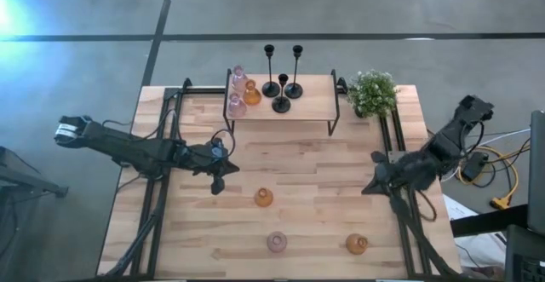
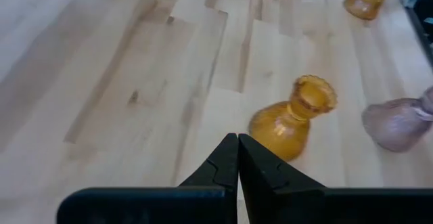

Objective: Pick & Place candle stick holders
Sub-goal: Put the bottom orange glass candle holder on the shelf

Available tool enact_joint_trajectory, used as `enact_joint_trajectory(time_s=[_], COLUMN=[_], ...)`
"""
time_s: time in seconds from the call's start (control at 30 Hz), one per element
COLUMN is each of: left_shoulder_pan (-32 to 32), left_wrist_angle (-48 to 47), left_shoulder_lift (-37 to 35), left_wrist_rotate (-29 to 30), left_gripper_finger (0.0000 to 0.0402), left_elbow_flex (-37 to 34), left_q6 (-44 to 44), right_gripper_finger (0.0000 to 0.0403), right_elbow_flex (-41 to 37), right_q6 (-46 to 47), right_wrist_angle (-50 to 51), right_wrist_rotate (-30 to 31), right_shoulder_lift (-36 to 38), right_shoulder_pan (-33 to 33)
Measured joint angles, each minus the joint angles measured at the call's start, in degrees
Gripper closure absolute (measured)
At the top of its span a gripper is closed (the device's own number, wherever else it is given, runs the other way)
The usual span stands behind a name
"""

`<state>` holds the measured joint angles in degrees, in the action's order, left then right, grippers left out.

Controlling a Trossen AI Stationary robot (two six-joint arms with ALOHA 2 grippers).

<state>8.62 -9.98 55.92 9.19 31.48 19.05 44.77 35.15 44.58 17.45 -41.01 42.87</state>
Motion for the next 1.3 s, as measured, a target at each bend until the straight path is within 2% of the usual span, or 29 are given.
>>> enact_joint_trajectory(time_s=[0.07, 0.17, 0.3, 0.47, 0.6, 0.73, 0.9, 1.07, 1.3], left_shoulder_pan=[0.0, 0.4, 0.7, 0.7, 0.7, 0.7, 0.7, 0.7, 0.7], left_wrist_angle=[0.1, 4.4, 23.3, 41.3, 48.3, 52.9, 52.7, 52.4, 52.3], left_shoulder_lift=[0.0, 0.0, -0.4, -1.1, -2.4, -3.2, -3.3, -3.4, -3.3], left_wrist_rotate=[1.8, 8.4, 18.2, 18.8, 18.8, 18.8, 18.8, 18.8, 18.8], left_gripper_finger=[0.0388, 0.0388, 0.0388, 0.0388, 0.0388, 0.0388, 0.0388, 0.0388, 0.0388], left_elbow_flex=[0.0, -0.6, -5.1, -13.9, -19.8, -23.4, -24.5, -24.5, -24.5], left_q6=[-1.8, -5.9, -11.7, -16.2, -16.3, -16.3, -17.0, -17.5, -17.5], right_gripper_finger=[0.0395, 0.0395, 0.0395, 0.0395, 0.0395, 0.0395, 0.0395, 0.0395, 0.0395], right_elbow_flex=[0.0, 0.0, 0.0, 0.0, 0.0, 0.0, 0.0, 0.0, 0.0], right_q6=[3.8, 11.3, 23.9, 37.8, 43.8, 42.6, 39.8, 40.2, 42.6], right_wrist_angle=[-1.1, -1.7, -1.6, 1.4, 5.7, 9.2, 10.5, 10.2, 3.9], right_wrist_rotate=[3.5, 10.4, 21.3, 29.0, 29.2, 27.2, 21.4, 16.9, 13.2], right_shoulder_lift=[-2.5, -6.4, -11.8, -18.1, -21.9, -23.8, -23.0, -20.6, -22.4], right_shoulder_pan=[4.4, 11.5, 21.6, 29.8, 31.6, 31.9, 32.1, 35.3, 39.5])
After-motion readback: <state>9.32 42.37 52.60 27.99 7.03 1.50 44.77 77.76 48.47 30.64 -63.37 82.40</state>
